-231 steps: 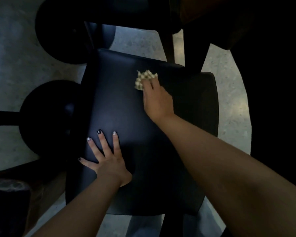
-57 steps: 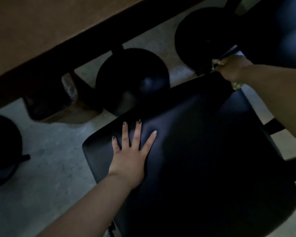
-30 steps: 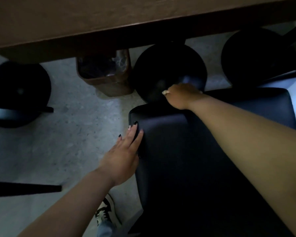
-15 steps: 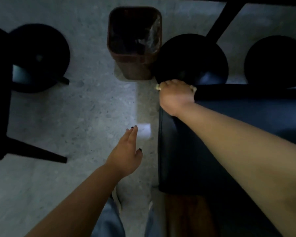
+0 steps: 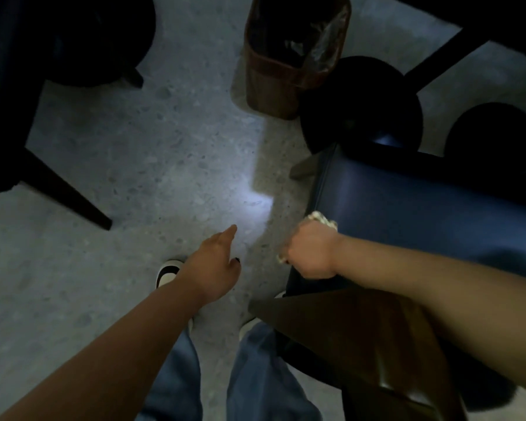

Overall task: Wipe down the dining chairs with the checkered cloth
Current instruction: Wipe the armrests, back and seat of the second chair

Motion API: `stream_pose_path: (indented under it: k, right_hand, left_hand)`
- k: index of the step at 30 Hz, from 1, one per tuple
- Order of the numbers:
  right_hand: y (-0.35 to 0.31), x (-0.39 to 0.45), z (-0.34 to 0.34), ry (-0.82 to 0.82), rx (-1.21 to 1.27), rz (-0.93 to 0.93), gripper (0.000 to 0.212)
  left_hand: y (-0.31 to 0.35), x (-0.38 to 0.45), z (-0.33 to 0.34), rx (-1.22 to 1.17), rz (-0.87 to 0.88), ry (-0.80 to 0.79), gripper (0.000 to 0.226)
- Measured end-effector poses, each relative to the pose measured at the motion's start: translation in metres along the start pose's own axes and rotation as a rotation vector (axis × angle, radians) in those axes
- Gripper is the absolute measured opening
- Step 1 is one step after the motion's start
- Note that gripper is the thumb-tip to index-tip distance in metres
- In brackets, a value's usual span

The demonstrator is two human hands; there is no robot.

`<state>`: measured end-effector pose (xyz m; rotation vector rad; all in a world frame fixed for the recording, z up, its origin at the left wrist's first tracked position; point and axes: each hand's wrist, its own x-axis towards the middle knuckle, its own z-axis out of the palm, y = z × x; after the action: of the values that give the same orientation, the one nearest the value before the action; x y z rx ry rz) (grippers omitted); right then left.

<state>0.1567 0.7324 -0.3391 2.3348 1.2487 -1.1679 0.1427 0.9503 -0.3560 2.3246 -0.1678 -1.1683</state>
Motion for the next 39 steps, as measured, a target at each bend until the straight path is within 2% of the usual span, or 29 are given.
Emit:
stream_pose_path:
  k: [4,6,8,12,15,17,19,22,24,25,26,28,30,31,32,33,37,38,39]
  right_hand:
    - [-0.015,-0.007,0.018,0.061,-0.036,-0.053,0.033]
    - [-0.005,-0.009,0.015,0.09,-0.045,-0.102,0.031]
    - [0.016,-0.008,0.007,0.126,-0.036,-0.062,0.028]
    - [0.085,-0.006,-0.014,0.263,-0.006,0.266,0.026]
    - [0.124,-0.017,-0.017,0.434,0.245,0.591,0.03]
    - [0.119,-0.02,-0.012,0.499,0.357,0.687,0.036]
    - [0.093,-0.018,0.0,0.532,0.337,0.605,0.039]
    - [0.042,-0.027,0.019,0.54,0.379,0.343,0.036]
    - [0.034,-0.045,0.03,0.687,0.546,0.291,0.036]
    - [0.041,-0.055,0.036,0.797,0.651,0.357,0.039]
    - [0.052,-0.063,0.042,0.938,0.73,0.503,0.041]
    - [0.086,-0.082,0.06,1.164,0.853,0.935,0.045]
    - [0.111,-0.094,0.072,1.13,0.994,1.368,0.052]
    - [0.113,-0.092,0.075,1.055,1.013,1.475,0.053]
    - [0.107,-0.084,0.077,1.001,0.984,1.475,0.055]
    - [0.093,-0.073,0.077,0.982,0.958,1.386,0.057]
    - [0.011,-0.054,0.073,1.063,0.926,0.757,0.054]
    - [0.001,-0.064,0.083,1.077,0.916,0.714,0.053]
    - [0.0,-0.079,0.097,1.118,0.945,0.78,0.052]
  left_hand:
    - [-0.003,-0.003,0.001,-0.044,-0.011,0.024,0.067]
    - [0.0,-0.003,0.004,-0.056,-0.014,0.012,0.067]
    - [0.006,-0.001,0.006,-0.053,-0.009,-0.006,0.067]
    - [0.026,0.009,0.011,-0.089,0.009,-0.034,0.067]
    - [0.05,0.016,0.016,-0.263,-0.061,-0.033,0.063]
    - [0.068,0.023,0.017,-0.413,-0.124,-0.027,0.059]
    - [0.087,0.032,0.015,-0.475,-0.151,-0.007,0.056]
    - [0.113,0.045,0.007,-0.441,-0.126,0.036,0.058]
    - [0.126,0.051,0.002,-0.417,-0.103,0.043,0.061]
    - [0.131,0.054,0.0,-0.408,-0.092,0.034,0.063]
    - [0.136,0.056,-0.002,-0.401,-0.079,0.021,0.065]
    - [0.144,0.062,-0.005,-0.381,-0.053,0.009,0.071]
    - [0.152,0.068,-0.005,-0.324,-0.023,0.024,0.077]
    - [0.156,0.071,-0.004,-0.276,-0.004,0.04,0.079]
    - [0.16,0.073,-0.003,-0.214,0.021,0.058,0.081]
    - [0.163,0.074,-0.001,-0.138,0.061,0.073,0.083]
    - [0.175,0.078,0.003,0.165,0.268,0.07,0.096]
    - [0.179,0.078,0.004,0.239,0.313,0.045,0.1]
    - [0.185,0.079,0.005,0.327,0.356,0.015,0.104]
